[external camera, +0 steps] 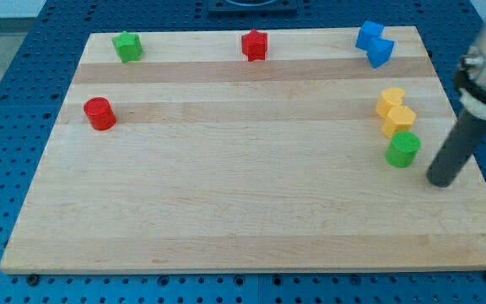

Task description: Slide yellow hexagon to bit left

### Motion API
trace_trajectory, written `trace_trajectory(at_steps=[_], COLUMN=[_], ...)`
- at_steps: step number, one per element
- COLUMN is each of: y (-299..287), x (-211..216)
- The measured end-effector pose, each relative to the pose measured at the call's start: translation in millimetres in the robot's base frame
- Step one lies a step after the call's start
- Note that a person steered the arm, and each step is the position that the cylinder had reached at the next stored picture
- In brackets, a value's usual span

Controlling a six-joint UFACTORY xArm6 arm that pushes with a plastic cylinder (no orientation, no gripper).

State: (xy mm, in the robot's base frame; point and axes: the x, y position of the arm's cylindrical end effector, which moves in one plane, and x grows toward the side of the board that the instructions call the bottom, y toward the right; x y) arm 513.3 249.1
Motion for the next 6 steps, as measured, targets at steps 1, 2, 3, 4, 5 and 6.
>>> trace_trajectory(at_steps=[1,2,3,4,5,6], y=[6,6,6,3,-16,-51], x=[-16,-47,-70,-78,-85,-87])
